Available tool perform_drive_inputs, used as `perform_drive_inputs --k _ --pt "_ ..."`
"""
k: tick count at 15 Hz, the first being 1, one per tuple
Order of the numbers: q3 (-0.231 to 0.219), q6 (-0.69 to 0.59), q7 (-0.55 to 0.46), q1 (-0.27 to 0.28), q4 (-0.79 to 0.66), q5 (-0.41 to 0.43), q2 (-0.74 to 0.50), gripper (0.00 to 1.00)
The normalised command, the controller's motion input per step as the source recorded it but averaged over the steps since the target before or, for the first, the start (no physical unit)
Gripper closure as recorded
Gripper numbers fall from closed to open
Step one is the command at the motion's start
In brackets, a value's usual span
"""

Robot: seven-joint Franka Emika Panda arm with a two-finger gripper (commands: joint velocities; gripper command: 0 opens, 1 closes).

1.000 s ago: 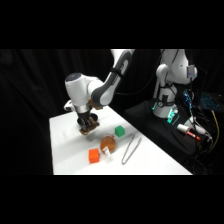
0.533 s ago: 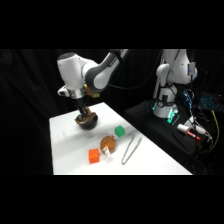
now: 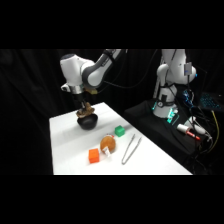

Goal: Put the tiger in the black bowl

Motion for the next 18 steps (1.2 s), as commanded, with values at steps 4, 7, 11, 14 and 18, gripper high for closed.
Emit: perform_drive_inputs --k 4,7,11,14,18 --pt "-0.041 0.20 0.08 -0.059 0.12 0.083 0.16 0.97" --pt "-0.050 0.23 0.09 -0.044 0.16 0.078 0.20 0.97" --pt "-0.064 0.17 0.11 -0.002 0.12 0.043 0.12 0.56" --pt "-0.053 0.08 0.09 0.030 0.04 0.023 0.01 0.29" --pt "-0.061 -0.15 0.04 0.056 0.01 -0.006 -0.15 0.01"
